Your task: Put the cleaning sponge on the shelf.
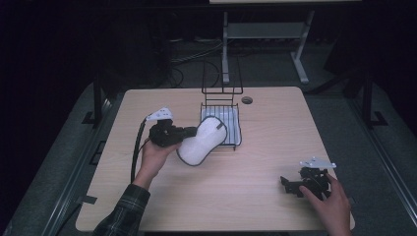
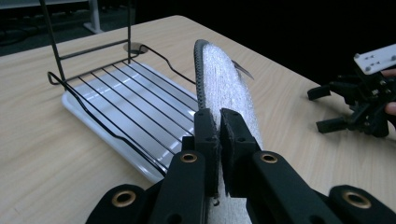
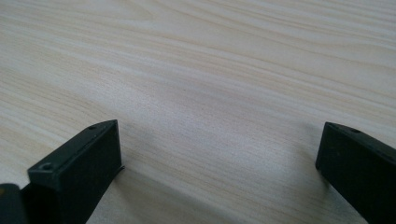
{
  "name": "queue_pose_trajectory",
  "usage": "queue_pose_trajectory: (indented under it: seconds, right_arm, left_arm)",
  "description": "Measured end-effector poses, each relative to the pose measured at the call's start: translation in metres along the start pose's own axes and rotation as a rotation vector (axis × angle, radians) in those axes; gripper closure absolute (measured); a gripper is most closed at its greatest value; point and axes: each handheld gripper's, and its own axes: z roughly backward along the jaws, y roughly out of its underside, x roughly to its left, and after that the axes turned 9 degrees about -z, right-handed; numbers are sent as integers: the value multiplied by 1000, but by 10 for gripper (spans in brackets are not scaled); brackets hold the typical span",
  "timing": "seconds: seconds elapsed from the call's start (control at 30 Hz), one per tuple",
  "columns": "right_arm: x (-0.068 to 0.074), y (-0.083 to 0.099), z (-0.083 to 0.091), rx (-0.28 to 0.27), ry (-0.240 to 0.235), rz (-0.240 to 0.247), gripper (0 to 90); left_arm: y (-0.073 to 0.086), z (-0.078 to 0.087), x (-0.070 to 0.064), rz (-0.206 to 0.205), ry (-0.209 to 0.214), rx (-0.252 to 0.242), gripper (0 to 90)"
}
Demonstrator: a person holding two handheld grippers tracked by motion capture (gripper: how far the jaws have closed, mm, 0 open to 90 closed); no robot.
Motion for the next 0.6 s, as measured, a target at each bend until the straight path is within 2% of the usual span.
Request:
queue_pose_trajectory:
  seconds: [0.1, 0.5, 0.6]
  right_arm:
    - [0, 0, 0, 0, -1, -1, 0]
    - [0, 0, 0, 0, -1, -1, 0]
    - [0, 0, 0, 0, -1, 0, 0]
  left_arm:
    - [-3, -5, 8, 8, -6, -6, 861]
    - [-9, -24, 21, 14, -25, 2, 861]
    - [-11, -29, 24, 21, -28, -10, 860]
